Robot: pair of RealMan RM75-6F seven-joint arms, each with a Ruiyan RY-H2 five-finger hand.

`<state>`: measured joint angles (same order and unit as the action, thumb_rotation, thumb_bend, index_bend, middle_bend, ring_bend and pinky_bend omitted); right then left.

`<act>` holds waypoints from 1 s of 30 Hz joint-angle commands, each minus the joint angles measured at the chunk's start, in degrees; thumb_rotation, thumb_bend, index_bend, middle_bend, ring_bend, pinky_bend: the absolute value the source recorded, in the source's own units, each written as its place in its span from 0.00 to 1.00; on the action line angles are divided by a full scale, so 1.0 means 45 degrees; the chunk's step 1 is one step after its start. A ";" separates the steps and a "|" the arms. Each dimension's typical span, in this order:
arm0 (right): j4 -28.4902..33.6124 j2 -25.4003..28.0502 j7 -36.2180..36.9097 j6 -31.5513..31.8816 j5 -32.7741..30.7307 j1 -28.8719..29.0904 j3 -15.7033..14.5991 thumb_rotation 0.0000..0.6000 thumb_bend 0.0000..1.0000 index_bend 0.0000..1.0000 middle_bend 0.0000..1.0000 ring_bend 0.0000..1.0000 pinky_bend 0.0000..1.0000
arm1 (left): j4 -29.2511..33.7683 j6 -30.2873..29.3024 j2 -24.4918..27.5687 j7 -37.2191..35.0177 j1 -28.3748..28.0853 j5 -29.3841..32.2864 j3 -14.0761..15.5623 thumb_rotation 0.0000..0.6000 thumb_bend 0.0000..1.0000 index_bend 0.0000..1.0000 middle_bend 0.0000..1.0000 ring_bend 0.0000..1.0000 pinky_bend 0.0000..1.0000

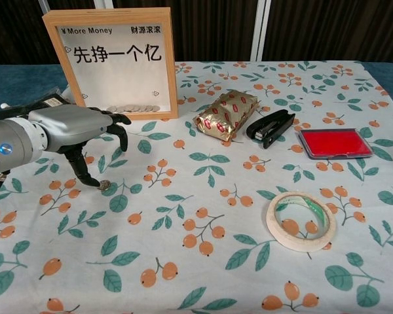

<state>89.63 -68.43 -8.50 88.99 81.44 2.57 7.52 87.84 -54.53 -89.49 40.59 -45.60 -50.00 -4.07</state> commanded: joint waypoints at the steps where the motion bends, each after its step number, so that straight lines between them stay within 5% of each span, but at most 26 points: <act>1: -0.0003 0.0005 0.0006 0.0010 -0.0006 -0.0005 0.0006 1.00 0.30 0.00 0.00 0.00 0.00 | -0.0040 -0.0021 -0.0035 0.0021 -0.0021 0.0022 0.0028 1.00 0.11 0.33 0.00 0.00 0.00; 30: -0.0035 0.0024 0.0017 -0.0008 -0.0033 -0.0015 0.0004 1.00 0.30 0.00 0.00 0.00 0.00 | -0.0404 -0.0014 -0.0271 -0.0110 -0.0100 -0.0126 0.0333 1.00 0.11 0.37 0.00 0.00 0.00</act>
<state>89.48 -68.32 -8.42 88.96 81.30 2.50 7.55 86.03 -54.59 -90.70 40.09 -46.05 -50.56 -2.59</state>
